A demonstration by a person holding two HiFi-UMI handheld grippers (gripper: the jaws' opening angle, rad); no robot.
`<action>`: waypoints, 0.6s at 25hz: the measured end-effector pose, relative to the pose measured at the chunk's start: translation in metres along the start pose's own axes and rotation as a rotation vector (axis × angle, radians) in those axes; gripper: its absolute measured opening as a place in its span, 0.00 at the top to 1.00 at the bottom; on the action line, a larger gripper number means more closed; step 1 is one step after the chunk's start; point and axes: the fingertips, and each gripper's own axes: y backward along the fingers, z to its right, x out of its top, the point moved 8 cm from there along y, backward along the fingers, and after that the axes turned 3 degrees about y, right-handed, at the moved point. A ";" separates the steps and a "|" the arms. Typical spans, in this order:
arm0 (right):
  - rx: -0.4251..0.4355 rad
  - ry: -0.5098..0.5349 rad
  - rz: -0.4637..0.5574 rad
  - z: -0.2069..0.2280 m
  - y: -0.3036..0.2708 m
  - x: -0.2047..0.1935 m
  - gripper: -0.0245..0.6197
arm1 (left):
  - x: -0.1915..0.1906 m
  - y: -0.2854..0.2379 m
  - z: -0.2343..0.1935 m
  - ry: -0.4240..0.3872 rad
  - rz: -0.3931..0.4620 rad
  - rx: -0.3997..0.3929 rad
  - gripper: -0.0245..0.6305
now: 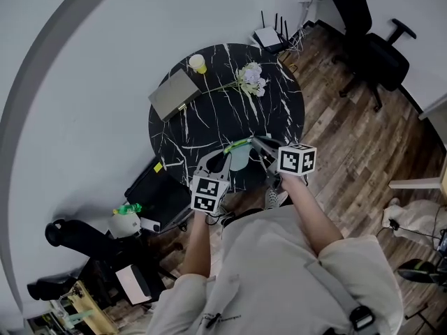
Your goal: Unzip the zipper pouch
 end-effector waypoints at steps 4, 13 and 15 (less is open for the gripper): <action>-0.016 0.026 -0.009 0.000 0.001 -0.001 0.94 | -0.003 0.002 -0.002 0.011 -0.016 0.001 0.89; -0.043 0.041 0.004 0.005 0.007 0.004 0.94 | -0.005 0.003 -0.005 0.036 0.000 0.019 0.89; -0.057 0.038 0.013 0.009 0.009 0.006 0.94 | -0.005 0.004 -0.007 0.039 0.000 0.024 0.89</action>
